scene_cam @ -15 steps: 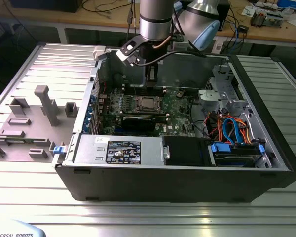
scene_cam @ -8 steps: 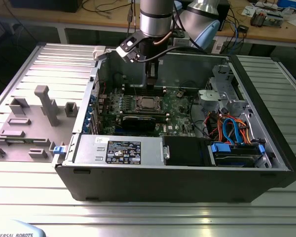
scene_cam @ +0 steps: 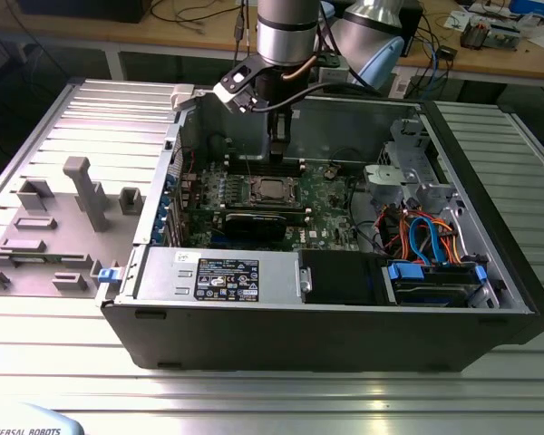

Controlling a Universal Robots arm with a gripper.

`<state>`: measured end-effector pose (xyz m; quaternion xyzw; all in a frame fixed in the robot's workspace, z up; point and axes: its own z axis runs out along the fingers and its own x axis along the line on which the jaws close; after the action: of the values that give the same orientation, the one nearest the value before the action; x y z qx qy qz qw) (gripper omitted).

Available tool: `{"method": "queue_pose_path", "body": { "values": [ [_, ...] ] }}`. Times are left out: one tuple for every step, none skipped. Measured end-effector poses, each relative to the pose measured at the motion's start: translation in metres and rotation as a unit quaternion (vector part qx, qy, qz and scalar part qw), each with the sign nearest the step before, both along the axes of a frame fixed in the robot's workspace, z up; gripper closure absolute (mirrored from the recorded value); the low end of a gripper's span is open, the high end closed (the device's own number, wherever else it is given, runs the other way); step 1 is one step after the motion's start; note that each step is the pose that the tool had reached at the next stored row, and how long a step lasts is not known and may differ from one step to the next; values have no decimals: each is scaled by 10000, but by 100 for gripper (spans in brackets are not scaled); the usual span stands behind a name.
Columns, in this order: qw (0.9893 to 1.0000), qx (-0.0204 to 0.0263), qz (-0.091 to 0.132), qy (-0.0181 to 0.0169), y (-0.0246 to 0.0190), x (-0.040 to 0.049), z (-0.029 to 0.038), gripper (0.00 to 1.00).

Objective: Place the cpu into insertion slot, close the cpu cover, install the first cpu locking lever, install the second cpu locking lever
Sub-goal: 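Install the first cpu locking lever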

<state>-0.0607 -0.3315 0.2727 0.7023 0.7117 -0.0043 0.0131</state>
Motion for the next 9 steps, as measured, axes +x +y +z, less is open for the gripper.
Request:
{"method": "queue_pose_path", "body": {
  "values": [
    [10000, 0, 0, 0, 0, 0, 0, 89],
    [10000, 0, 0, 0, 0, 0, 0, 89],
    [10000, 0, 0, 0, 0, 0, 0, 89],
    [10000, 0, 0, 0, 0, 0, 0, 89],
    [10000, 0, 0, 0, 0, 0, 0, 89],
    [10000, 0, 0, 0, 0, 0, 0, 89],
    [10000, 0, 1, 0, 0, 0, 0, 89],
    [10000, 0, 9, 0, 0, 0, 0, 89],
    [10000, 0, 21, 0, 0, 0, 0, 89]
  ]
}}
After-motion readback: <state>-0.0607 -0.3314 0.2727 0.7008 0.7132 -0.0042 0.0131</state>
